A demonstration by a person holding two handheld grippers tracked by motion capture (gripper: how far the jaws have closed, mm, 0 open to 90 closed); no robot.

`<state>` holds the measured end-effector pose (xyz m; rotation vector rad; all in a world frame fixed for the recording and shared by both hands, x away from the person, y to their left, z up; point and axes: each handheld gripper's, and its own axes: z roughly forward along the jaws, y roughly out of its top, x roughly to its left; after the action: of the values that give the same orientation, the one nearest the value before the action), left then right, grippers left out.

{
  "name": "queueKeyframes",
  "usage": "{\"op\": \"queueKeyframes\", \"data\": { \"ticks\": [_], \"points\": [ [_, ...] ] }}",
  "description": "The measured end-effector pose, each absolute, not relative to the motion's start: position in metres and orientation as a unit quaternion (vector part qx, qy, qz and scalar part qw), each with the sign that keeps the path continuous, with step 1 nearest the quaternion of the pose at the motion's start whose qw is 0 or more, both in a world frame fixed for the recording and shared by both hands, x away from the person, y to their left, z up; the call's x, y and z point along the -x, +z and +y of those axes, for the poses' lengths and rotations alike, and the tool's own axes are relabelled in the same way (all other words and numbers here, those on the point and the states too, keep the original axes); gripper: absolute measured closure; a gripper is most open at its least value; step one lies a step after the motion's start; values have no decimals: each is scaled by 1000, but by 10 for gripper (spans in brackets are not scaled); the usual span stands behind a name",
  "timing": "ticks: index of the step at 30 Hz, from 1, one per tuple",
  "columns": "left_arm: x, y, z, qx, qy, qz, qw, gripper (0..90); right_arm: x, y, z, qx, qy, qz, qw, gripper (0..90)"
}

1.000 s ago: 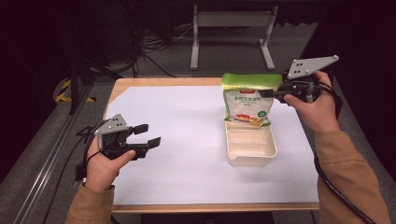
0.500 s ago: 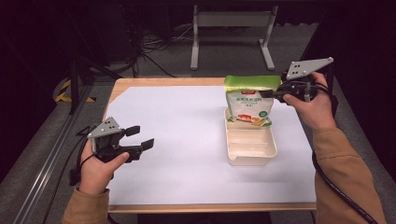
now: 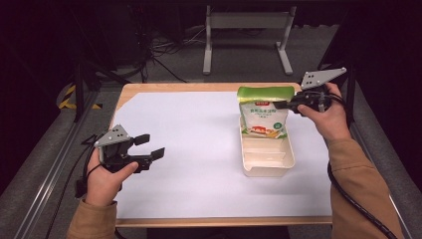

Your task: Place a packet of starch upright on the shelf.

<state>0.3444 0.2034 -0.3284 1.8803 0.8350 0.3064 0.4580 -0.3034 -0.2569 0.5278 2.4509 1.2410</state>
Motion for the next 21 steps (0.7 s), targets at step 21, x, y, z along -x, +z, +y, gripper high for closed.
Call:
{"op": "queueKeyframes", "data": {
  "ticks": [21],
  "points": [
    [-347,-333,203,-778,119,356,504,274,-467,-289,-299,-198,433,866,155,873]
  ]
}}
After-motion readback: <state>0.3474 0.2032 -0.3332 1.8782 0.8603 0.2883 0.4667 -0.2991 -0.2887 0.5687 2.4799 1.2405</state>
